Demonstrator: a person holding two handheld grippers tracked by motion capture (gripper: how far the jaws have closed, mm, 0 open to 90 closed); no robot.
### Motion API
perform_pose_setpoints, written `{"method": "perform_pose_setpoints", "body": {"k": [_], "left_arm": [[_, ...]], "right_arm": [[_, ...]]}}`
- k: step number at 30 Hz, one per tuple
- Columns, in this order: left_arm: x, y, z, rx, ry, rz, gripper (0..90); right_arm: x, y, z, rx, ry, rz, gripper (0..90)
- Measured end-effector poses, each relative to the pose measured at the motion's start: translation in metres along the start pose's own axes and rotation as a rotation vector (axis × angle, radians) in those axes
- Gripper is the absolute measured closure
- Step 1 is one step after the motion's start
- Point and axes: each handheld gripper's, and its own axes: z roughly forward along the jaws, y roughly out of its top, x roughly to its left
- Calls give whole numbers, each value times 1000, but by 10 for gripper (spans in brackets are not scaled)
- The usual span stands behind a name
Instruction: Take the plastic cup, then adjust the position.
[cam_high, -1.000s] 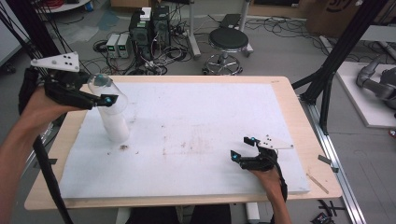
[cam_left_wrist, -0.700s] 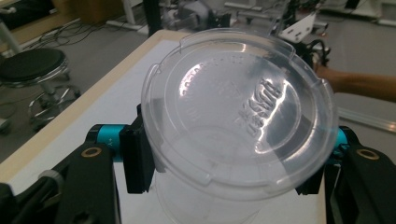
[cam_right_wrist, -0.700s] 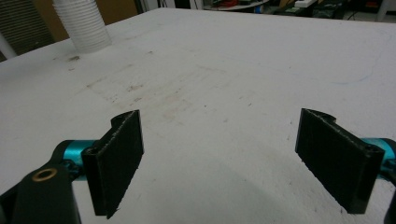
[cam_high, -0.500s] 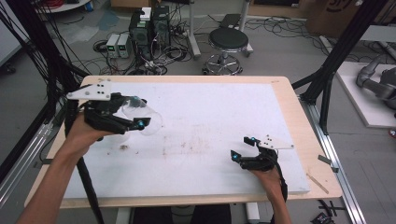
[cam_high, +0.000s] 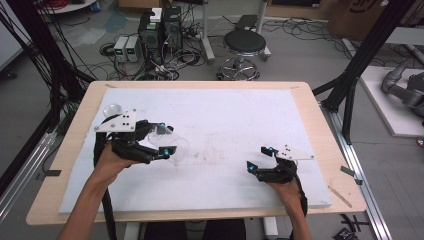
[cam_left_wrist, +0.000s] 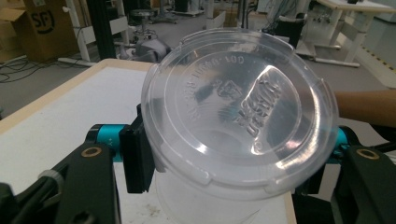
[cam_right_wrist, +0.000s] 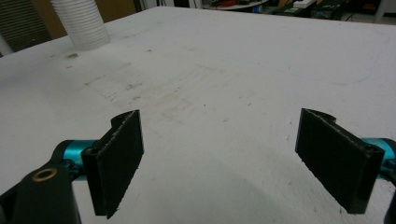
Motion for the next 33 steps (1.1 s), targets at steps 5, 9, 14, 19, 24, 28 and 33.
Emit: {"method": "perform_pose_setpoints", "body": {"k": [5,9,14,19,24,28,33], "left_arm": [[2,-14,7,-9,-13,-17,364],[2,-19,12,5,-14,-23,364],[4,-22,17,6,-24,-27,364],[4,-24,18,8,-13,-28,364],[4,-24,17,10,-17,-25,364],[5,-25,17,8,-15,-31,364],[7,-26,15,0,-15,-40,364]], "right_arm": [[1,0,0,2,-6,-2,149],[1,0,0,3,-11,-5,149],[0,0,0,3,-2,1,149],[1,0,0,5,6,-3,149],[-1,0,0,4,15,15,149],[-2,1,0,8,19,7,148],[-2,2,1,6,42,9,148]]}}
